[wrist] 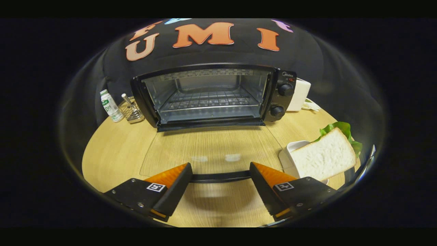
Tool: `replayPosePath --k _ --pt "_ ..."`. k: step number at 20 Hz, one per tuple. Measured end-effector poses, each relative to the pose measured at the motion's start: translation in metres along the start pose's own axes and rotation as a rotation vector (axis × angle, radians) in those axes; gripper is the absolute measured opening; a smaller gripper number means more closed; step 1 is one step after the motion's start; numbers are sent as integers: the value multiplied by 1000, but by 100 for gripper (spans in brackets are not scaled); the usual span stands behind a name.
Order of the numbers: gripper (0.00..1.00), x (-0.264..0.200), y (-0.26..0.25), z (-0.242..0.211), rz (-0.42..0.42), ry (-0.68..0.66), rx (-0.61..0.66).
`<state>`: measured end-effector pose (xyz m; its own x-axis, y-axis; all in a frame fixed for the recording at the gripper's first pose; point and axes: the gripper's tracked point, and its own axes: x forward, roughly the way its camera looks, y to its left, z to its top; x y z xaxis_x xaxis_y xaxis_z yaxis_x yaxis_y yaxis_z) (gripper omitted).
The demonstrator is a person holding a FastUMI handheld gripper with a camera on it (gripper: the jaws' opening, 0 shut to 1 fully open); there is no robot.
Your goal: Open the toaster oven, put the food inside, and close the toaster oven door.
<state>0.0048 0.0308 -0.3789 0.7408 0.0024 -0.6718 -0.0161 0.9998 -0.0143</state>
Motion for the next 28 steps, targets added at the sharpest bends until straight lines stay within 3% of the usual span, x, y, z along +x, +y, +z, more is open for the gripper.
replayPosePath --k 6,16,24,28 --pt "100 -50 -29 73 -12 -182 26" --pt "99 -149 -143 180 -122 -460 49" --pt "99 -182 -239 240 -175 -609 54" --pt "99 -168 -260 240 -151 -568 19"
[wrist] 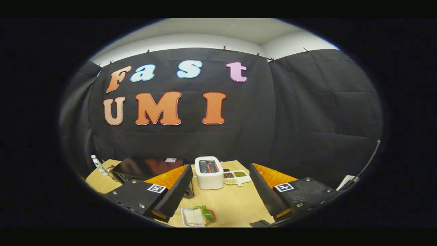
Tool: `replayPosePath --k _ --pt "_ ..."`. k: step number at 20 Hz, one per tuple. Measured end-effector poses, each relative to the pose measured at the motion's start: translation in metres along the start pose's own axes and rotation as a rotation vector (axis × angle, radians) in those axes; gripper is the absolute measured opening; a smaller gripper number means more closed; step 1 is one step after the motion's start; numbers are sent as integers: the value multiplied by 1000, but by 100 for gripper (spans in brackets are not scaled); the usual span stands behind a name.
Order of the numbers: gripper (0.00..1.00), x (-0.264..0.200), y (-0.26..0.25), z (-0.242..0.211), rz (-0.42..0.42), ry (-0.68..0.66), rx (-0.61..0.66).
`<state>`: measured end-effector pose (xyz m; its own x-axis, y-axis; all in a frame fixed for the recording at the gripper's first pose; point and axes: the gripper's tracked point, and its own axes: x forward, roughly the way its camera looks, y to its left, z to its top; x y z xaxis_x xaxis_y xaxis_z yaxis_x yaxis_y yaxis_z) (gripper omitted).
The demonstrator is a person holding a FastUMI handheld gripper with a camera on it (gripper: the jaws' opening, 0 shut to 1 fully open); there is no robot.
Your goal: Open the toaster oven, put the food inside, and close the toaster oven door.
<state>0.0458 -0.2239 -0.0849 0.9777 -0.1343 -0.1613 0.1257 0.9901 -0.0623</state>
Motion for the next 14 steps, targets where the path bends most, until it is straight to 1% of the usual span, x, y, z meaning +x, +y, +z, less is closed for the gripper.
replayPosePath --k 5,9,12,14 --pt "99 2 17 -103 183 299 19" --pt "99 3 33 -176 303 509 107" --pt "99 -2 42 -232 363 696 159" --pt "99 -6 48 -253 395 794 196"
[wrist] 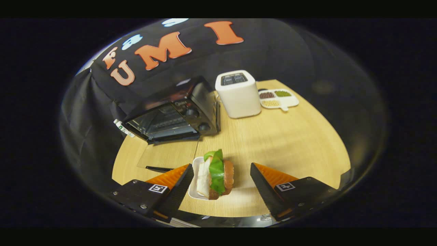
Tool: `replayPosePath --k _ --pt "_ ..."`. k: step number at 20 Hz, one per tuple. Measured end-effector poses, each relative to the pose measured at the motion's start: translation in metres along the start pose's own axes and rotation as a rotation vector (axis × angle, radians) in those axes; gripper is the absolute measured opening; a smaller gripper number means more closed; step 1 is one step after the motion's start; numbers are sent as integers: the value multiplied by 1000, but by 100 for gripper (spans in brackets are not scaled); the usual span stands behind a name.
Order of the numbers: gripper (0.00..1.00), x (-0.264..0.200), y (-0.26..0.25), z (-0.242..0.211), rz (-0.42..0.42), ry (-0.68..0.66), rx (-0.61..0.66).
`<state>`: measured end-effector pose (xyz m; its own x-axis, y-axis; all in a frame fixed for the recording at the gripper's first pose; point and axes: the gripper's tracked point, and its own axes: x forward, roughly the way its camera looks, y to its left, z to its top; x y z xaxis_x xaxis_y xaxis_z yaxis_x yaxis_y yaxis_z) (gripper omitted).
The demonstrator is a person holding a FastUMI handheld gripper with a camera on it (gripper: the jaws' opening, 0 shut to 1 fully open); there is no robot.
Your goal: Open the toaster oven, put the food inside, and close the toaster oven door.
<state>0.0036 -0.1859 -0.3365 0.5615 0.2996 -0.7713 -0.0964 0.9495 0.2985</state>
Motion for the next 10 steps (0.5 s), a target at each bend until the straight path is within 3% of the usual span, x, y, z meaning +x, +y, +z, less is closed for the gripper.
replayPosePath --k 4,6,7,8,9,10 --pt "99 21 4 -19 73 114 84" --pt "92 27 3 -19 83 131 106" --pt "76 28 3 -19 90 140 113" --pt "68 28 7 -16 111 141 134" --pt "46 23 9 -12 119 132 153" --pt "39 24 8 -11 112 129 156"
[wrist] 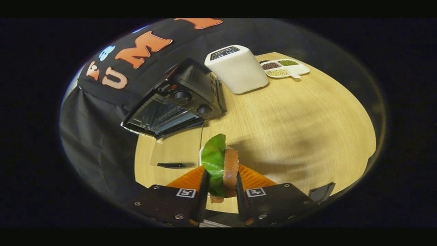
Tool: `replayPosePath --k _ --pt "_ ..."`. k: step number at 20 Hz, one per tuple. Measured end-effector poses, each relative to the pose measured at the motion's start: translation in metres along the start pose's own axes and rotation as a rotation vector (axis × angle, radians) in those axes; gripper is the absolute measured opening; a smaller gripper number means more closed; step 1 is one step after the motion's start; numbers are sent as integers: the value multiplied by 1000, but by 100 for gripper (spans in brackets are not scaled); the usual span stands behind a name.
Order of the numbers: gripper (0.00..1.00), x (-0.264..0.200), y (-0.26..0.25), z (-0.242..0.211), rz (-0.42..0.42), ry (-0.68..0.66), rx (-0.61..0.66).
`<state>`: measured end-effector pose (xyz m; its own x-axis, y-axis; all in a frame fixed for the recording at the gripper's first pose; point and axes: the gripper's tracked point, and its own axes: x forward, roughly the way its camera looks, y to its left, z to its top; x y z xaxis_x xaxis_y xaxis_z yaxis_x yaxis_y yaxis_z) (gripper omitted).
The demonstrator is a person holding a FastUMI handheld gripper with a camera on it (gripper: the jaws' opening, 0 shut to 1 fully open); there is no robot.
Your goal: Open the toaster oven, put the food inside, and close the toaster oven door.
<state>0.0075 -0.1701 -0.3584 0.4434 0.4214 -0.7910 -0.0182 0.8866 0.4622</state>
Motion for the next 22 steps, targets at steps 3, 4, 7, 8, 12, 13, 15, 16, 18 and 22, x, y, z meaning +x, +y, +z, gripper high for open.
replayPosePath --k 3,4,7,8,12,13,15,16,18,22 --pt "32 -9 9 11 4 -32 26" --pt "32 -14 14 19 17 -53 39" --pt "32 -34 31 42 52 -147 66" --pt "32 -38 41 47 74 -174 77" --pt "31 -40 83 65 181 -275 171" --pt "31 -35 90 65 195 -298 203" --pt "31 -21 106 74 231 -355 290" --pt "31 -14 115 78 253 -394 338" --pt "31 8 127 82 275 -441 437" --pt "31 57 147 76 273 -488 565"
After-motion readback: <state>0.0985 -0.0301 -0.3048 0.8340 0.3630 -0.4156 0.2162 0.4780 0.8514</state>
